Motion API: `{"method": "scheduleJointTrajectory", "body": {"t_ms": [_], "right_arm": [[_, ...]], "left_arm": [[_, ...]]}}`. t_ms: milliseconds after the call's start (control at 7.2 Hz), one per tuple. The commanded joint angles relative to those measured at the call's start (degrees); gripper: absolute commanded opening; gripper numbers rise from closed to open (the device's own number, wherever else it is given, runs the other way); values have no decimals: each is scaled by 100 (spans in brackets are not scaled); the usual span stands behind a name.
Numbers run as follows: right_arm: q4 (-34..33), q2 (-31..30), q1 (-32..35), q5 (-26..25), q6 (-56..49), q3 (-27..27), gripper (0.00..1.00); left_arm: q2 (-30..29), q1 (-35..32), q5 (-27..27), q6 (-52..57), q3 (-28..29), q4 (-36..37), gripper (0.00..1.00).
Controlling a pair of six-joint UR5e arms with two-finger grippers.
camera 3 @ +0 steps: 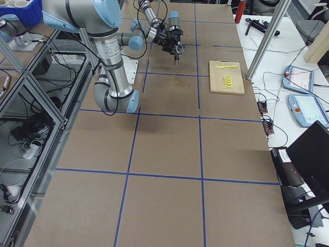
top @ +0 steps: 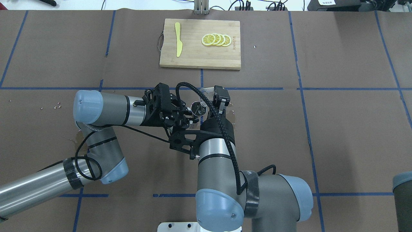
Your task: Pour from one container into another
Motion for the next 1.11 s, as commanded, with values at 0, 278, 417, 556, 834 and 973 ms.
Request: {"method": "scheduleJointTrajectory", "body": {"t_ms": [0, 278, 417, 556, 834, 973], "right_arm": [[538, -103, 49, 456, 1224, 86, 0], [1107, -261, 111, 834, 2485, 94, 0], [1416, -471, 163, 845, 2490, 112, 0], [1706, -612, 259, 854, 2490, 112, 0], [2363, -867, 462, 1231, 2507, 112, 0], [2777, -1121, 489, 1232, 2594, 112, 0]], "left_arm": [[1, 0, 0, 0, 0, -3, 0], [1, -9, 0, 0, 0, -12, 0], [1, -17, 0, 0, 0, -21, 0], [1, -18, 0, -44, 0, -21, 0], [9, -35, 0, -53, 0, -38, 0], [10, -44, 0, -53, 0, -38, 0]]}}
